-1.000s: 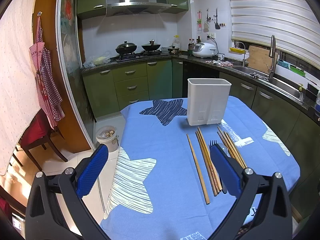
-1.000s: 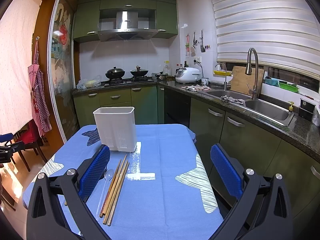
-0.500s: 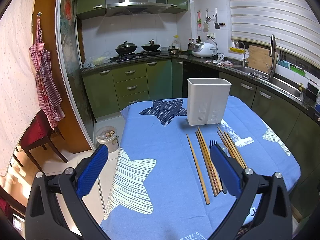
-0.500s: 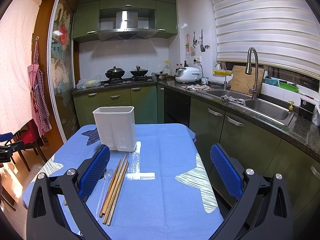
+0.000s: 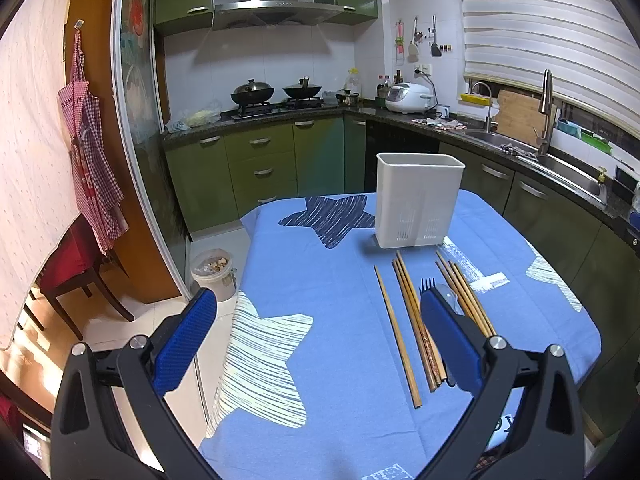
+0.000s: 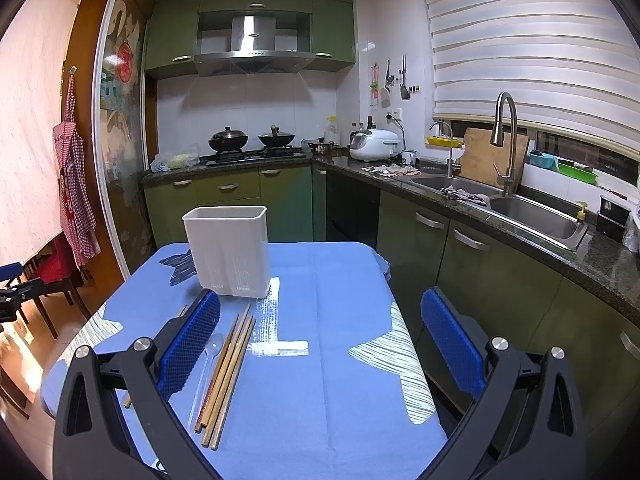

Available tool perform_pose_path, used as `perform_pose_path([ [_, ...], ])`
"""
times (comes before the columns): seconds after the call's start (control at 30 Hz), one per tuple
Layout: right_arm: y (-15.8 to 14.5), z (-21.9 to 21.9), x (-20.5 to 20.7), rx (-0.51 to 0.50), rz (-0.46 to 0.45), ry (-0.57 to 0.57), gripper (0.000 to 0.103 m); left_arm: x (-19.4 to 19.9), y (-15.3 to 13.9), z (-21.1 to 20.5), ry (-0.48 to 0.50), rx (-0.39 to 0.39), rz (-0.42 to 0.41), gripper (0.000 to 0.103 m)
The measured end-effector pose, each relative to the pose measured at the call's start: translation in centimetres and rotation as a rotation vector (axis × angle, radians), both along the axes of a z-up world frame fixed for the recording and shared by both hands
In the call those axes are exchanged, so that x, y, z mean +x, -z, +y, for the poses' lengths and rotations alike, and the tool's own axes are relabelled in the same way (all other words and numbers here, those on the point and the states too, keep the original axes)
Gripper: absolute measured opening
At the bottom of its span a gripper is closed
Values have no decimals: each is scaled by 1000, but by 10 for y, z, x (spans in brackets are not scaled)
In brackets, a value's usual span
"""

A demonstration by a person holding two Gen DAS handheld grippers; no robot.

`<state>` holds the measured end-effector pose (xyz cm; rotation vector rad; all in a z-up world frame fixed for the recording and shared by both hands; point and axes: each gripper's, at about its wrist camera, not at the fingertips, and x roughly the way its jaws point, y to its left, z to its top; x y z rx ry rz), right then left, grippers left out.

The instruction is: Organize utensils

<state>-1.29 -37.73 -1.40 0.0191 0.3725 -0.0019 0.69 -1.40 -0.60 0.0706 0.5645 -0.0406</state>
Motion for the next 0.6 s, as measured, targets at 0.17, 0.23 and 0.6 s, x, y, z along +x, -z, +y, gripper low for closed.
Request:
perform_pose_path([
  [0.17,4,1,4,0,12,3,99,2,3,1,-2,-1,8,97],
  [0.23,5,2,6,-2,16,2,99,2,4,3,-3,0,9,97],
  [0.6,9,4,15,-16,42,8,99,12,11,1,15,-5,46,97],
])
